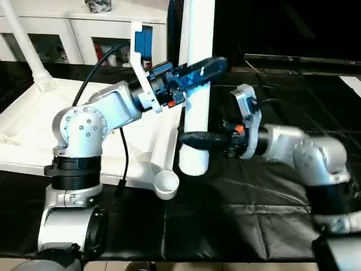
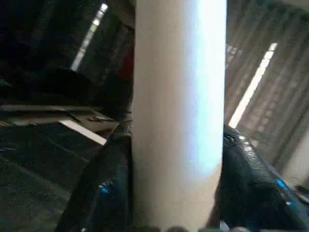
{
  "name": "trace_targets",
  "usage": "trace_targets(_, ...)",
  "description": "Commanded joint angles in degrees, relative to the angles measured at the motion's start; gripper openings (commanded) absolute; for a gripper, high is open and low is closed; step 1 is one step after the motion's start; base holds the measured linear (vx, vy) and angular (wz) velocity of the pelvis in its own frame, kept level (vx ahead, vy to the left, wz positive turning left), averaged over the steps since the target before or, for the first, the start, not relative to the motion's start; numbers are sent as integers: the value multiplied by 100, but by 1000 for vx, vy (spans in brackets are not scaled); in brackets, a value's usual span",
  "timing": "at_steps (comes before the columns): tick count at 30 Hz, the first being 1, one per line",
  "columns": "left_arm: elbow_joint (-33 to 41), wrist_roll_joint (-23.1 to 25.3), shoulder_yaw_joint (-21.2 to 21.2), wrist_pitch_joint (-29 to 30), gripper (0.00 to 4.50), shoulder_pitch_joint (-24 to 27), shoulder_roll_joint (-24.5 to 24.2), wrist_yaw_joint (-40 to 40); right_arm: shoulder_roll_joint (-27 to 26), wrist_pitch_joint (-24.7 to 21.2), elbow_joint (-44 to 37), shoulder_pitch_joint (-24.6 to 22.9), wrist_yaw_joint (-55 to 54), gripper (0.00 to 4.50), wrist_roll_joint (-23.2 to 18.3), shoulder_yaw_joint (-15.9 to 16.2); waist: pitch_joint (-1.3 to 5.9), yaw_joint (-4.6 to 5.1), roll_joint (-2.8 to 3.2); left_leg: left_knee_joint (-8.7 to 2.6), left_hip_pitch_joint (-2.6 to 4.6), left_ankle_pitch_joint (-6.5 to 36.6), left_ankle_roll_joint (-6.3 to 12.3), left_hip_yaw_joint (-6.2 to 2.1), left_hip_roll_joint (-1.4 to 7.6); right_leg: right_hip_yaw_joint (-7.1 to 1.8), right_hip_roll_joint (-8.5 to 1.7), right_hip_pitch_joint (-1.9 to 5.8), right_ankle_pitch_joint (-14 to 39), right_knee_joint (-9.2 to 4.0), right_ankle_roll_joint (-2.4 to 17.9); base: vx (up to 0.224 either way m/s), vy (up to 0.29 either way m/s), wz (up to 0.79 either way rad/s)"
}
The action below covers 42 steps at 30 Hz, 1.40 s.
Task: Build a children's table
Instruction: Pick table leg
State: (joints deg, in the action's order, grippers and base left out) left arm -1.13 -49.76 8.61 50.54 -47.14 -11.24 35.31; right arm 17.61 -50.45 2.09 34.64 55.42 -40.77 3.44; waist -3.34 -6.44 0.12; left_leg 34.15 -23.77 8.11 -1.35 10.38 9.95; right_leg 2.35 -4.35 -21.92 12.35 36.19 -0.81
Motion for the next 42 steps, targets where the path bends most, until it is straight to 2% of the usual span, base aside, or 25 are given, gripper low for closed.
trace_targets(1, 128, 183, 4, -144, 290, 28, 58, -302, -47, 207, -220, -14, -350, 196, 193, -113, 448, 3, 21, -376, 243, 1113, -363, -105, 277, -189, -356, 209, 292, -383, 1236, 0, 0, 0)
trace_targets(3, 130, 297, 19, -230, 304, 38, 114, -497, -118, 283, -280, -33, -530, 196, 301, -87, 446, 8, 20, -380, 245, 1159, -394, -106, 271, -190, -351, 204, 354, -388, 1194, 0, 0, 0)
trace_targets(5, 158, 766, -29, -549, 306, 75, 313, -1148, -368, 459, -411, -77, -1099, 196, 570, -59, 441, 12, 33, -392, 248, 1208, -425, -117, 284, -197, -356, 197, 443, -403, 1102, 0, 0, 0)
trace_targets(7, 155, 857, -9, -623, 306, 79, 403, -1377, -448, 498, -437, -85, -1277, 196, 637, -59, 451, 16, 25, -386, 262, 1233, -464, -116, 279, -195, -357, 195, 426, -408, 1072, 0, 0, 0)
trace_targets(8, 245, 1236, -172, -823, 306, 145, 549, -1827, -631, 675, -468, -121, -1697, 195, 924, 72, 452, 10, 42, -390, 251, 1210, -461, -122, 282, -197, -356, 197, 403, -404, 1052, 0, 0, 0)
trace_targets(9, 254, 1267, -186, -840, 306, 151, 564, -1864, -647, 686, -470, -124, -1728, 195, 945, 84, 440, 29, 33, -412, 234, 1233, -507, -133, 288, -192, -344, 195, 425, -412, 980, 0, 0, 0)
trace_targets(10, 344, 1513, -272, -1005, 272, 209, 778, -2254, -826, 771, -491, -168, -2068, 194, 1144, 196, 441, 38, 37, -411, 236, 1275, -518, -133, 300, -202, -363, 187, 448, -418, 964, 0, 0, 0)
trace_targets(13, 368, 1632, -230, -1153, 267, 237, 1084, -2714, -990, 840, -532, -226, -2338, 194, 1330, 324, 449, 37, 23, -402, 233, 1226, -514, -130, 284, -201, -352, 195, 376, -421, 931, 0, 0, 0)
trace_targets(15, 365, 1752, -271, -1245, 237, 253, 1153, -2835, -1064, 839, -574, -255, -2417, 194, 1348, 348, 444, 41, 11, -406, 221, 1233, -465, -133, 273, -198, -337, 199, 353, -426, 887, 0, 0, 0)
trace_targets(19, 290, 1954, -339, -1369, 221, 273, 1200, -2952, -1167, 891, -613, -285, -2550, 194, 1428, 410, 432, 70, 32, -417, 221, 1364, -475, -141, 272, -203, -334, 184, 546, -452, 773, 0, 0, 0)
trace_targets(21, 266, 2023, -317, -1410, 200, 276, 1201, -3001, -1195, 892, -629, -298, -2609, 194, 1462, 406, 433, 83, 39, -416, 230, 1399, -500, -144, 275, -201, -335, 173, 559, -457, 782, 0, 0, 0)
trace_targets(26, 264, 1960, -256, -1445, 183, 266, 1236, -2974, -1218, 951, -595, -289, -2755, 194, 1610, 398, 430, 108, 53, -422, 233, 1474, -539, -150, 273, -198, -330, 163, 569, -454, 796, 0, 0, 0)
trace_targets(27, 258, 1942, -246, -1447, 183, 265, 1250, -2968, -1224, 958, -582, -284, -2763, 194, 1598, 382, 427, 114, 49, -423, 228, 1488, -539, -151, 271, -200, -332, 169, 555, -454, 806, 0, 0, 0)
trace_targets(28, 249, 1930, -238, -1454, 182, 264, 1263, -2956, -1238, 969, -576, -280, -2738, 229, 1561, 347, 427, 117, 49, -424, 228, 1493, -539, -151, 270, -199, -331, 170, 551, -452, 809, 0, 0, 0)
trace_targets(30, 233, 1915, -222, -1458, 181, 257, 1261, -2916, -1212, 1108, -578, -270, -2654, 264, 1576, 342, 429, 123, 48, -422, 225, 1512, -530, -151, 270, -200, -335, 172, 551, -454, 812, 0, 0, 0)
trace_targets(32, 166, 1851, -161, -1431, 180, 212, 1192, -2721, -1069, 1159, -629, -245, -2291, 272, 1450, 300, 425, 125, 51, -416, 230, 1534, -511, -145, 265, -202, -333, 168, 576, -461, 811, 0, 0, 0)
trace_targets(34, 150, 1820, -143, -1412, 179, 199, 1165, -2663, -1016, 1156, -648, -240, -2182, 305, 1424, 300, 429, 121, 52, -413, 223, 1480, -486, -145, 265, -203, -330, 180, 511, -451, 834, 0, 0, 0)
trace_targets(38, 34, 1476, 7, -1169, 179, 77, 866, -2150, -734, 747, -738, -122, -1736, 329, 851, -89, 437, 120, 62, -399, 230, 1404, -380, -141, 259, -196, -325, 190, 385, -435, 949, 0, 0, 0)
trace_targets(40, -28, 1204, 81, -969, 179, 9, 692, -1753, -271, 389, -823, -124, -1037, 354, 512, -36, 441, 87, 64, -371, 247, 1315, -333, -131, 248, -191, -301, 213, 234, -418, 1011, 0, 0, 0)
trace_targets(42, -72, 1009, 131, -852, 179, -34, 592, -1456, -25, 305, -800, -113, -639, 360, 366, -34, 430, 84, 63, -381, 219, 1284, -302, -130, 246, -190, -311, 221, 212, -415, 1035, 0, 0, 0)
